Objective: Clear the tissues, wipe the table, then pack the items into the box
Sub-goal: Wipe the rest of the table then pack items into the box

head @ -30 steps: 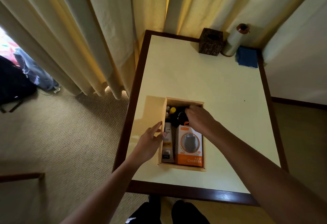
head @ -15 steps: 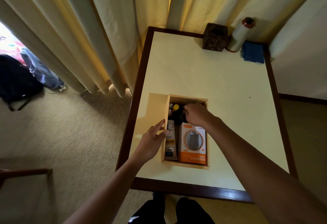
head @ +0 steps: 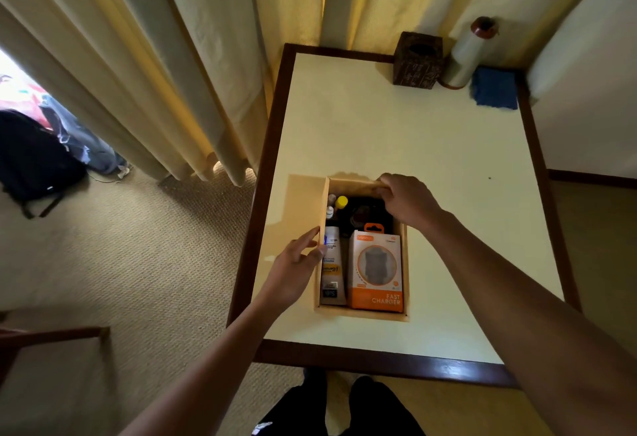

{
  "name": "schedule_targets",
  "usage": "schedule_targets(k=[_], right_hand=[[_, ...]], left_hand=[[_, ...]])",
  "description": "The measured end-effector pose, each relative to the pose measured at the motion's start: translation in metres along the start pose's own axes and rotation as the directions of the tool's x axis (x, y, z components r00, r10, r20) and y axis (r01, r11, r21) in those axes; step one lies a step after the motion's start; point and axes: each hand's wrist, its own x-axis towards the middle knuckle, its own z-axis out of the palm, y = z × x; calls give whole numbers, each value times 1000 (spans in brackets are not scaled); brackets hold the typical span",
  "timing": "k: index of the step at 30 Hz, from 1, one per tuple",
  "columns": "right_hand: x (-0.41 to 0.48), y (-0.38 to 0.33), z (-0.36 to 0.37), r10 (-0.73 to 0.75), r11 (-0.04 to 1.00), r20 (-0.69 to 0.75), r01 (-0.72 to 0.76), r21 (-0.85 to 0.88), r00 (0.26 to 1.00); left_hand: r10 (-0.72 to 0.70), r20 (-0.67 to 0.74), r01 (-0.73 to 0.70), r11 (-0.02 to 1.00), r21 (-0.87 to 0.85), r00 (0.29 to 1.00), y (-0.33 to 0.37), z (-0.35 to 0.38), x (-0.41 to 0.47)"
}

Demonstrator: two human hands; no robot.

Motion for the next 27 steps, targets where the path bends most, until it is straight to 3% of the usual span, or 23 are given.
schedule_targets(k=[11, 16, 24, 27], right_hand=[[-93, 51, 13, 269, 963, -109, -265, 47, 957], [-168, 67, 30, 381, 915, -31, -371, 158, 924], [-248, 61, 65, 442, 815, 105, -448, 367, 891], [-263, 51, 76, 449, 775, 124, -455, 439, 885]], left_hand=[[-103, -78, 94, 990, -108, 992, -26, -20, -19], [-162, -119, 149, 982, -113, 980, -33, -17, -44], [-189, -9, 187, 976, -116, 982, -47, 8, -94], [-173, -34, 166, 973, -158, 984, -48, 16, -111]])
